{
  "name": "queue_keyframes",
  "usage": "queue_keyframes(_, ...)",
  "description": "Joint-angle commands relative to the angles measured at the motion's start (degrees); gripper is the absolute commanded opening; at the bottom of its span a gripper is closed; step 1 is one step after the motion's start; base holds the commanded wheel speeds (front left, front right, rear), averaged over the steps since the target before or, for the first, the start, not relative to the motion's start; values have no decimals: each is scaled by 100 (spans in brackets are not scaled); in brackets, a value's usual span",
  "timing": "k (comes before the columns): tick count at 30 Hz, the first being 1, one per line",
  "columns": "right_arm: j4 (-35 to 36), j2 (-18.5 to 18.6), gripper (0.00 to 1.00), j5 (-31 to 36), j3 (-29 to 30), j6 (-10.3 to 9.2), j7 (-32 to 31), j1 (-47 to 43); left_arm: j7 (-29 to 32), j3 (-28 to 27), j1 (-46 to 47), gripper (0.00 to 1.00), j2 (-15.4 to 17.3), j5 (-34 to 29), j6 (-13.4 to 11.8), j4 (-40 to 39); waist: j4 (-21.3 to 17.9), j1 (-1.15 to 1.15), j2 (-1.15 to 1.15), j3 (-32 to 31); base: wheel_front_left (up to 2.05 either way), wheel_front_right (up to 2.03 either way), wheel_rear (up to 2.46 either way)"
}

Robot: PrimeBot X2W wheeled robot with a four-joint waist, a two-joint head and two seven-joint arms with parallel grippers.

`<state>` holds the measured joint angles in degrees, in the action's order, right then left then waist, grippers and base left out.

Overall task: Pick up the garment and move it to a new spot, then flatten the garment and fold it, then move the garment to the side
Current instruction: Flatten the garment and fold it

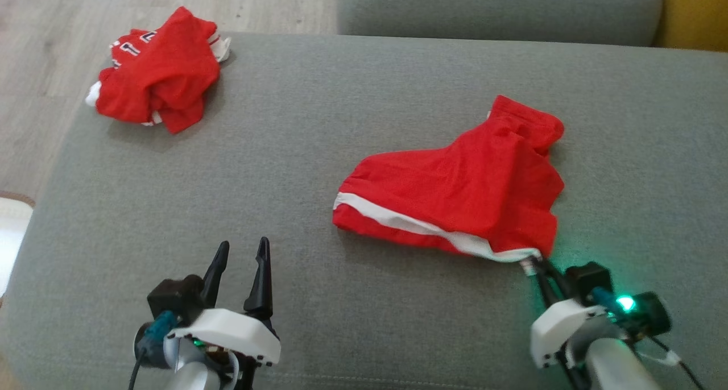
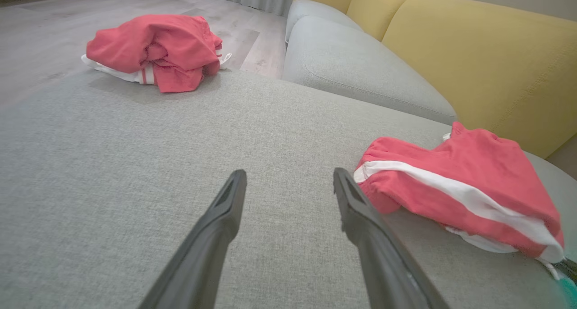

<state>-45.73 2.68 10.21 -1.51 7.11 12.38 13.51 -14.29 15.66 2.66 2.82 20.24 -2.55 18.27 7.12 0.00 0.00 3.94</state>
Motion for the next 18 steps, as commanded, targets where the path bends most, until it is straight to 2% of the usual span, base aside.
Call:
queue_keyframes(1, 190, 21, 0, 143, 0, 37, 92, 186, -71, -193, 244, 100, 6, -15, -34, -194, -42, 0, 0, 9, 0, 0, 0)
queue_keyframes(10, 352, 123, 0, 987, 1116, 37, 59, 215, -71, -114, 277, 100, 6, 19, -33, -193, -112, 0, 0, 72, 0, 0, 0)
queue_keyframes(11, 353, 119, 12, 1042, 1197, 37, 68, 224, -71, -110, 281, 100, 6, 20, -32, -193, -112, 0, 0, 82, 0, 0, 0)
queue_keyframes(12, 358, 112, 38, 1097, 1260, 37, 81, 231, -71, -108, 284, 100, 6, 20, -31, -191, -113, 0, 0, 91, 0, 0, 0)
queue_keyframes(13, 363, 104, 79, 1143, 1316, 37, 98, 236, -71, -108, 287, 100, 6, 19, -29, -188, -115, 0, 0, 101, 0, 0, 0)
queue_keyframes(14, 361, 95, 100, 1175, 1366, 37, 118, 234, -71, -108, 289, 100, 6, 20, -28, -184, -117, 0, 0, 108, 0, 0, 0)
queue_keyframes(18, 337, 54, 100, 1182, 1623, 37, 173, 183, -71, -117, 284, 100, 6, 25, -31, -176, -143, 0, 0, 109, 0, 0, 0)
